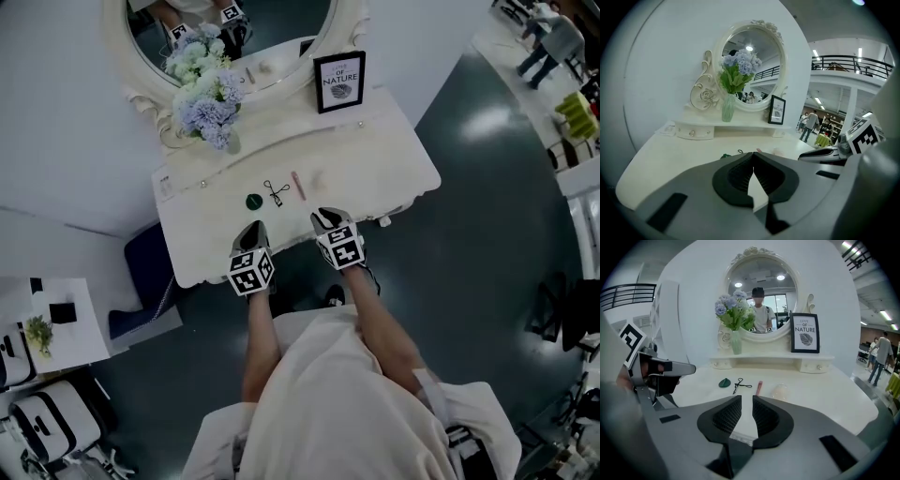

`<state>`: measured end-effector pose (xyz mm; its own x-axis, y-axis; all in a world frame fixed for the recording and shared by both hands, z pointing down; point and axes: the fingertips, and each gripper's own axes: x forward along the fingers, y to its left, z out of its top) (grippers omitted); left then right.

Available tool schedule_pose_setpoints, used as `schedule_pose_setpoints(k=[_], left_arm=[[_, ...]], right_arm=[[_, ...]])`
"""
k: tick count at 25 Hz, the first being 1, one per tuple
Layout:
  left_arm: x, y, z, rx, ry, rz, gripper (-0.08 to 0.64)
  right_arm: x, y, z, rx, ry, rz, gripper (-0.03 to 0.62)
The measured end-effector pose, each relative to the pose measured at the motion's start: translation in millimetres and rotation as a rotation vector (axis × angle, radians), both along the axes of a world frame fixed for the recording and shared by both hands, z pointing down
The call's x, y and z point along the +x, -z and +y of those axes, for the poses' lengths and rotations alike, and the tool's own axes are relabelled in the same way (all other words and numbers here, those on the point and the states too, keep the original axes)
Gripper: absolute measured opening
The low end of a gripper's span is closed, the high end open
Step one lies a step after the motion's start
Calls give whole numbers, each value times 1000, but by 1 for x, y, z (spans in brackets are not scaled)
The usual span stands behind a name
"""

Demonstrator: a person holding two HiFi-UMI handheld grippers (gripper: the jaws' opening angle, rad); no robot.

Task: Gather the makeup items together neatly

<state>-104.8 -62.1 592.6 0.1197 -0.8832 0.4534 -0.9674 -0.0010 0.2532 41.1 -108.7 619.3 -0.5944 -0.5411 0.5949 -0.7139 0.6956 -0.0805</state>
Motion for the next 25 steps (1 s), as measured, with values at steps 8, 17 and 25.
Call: schedule_pose_setpoints(k=[8,17,25], left_arm=[[21,0,38,19,1,-52,15],[11,-5,60,14,79,-15,15],[17,1,65,31,68,-75,15]], right_arm=[[23,-9,24,4,8,-33,55],[46,-9,31,-55,19,-49,43],[54,-7,30,-52,-4,-65,41]])
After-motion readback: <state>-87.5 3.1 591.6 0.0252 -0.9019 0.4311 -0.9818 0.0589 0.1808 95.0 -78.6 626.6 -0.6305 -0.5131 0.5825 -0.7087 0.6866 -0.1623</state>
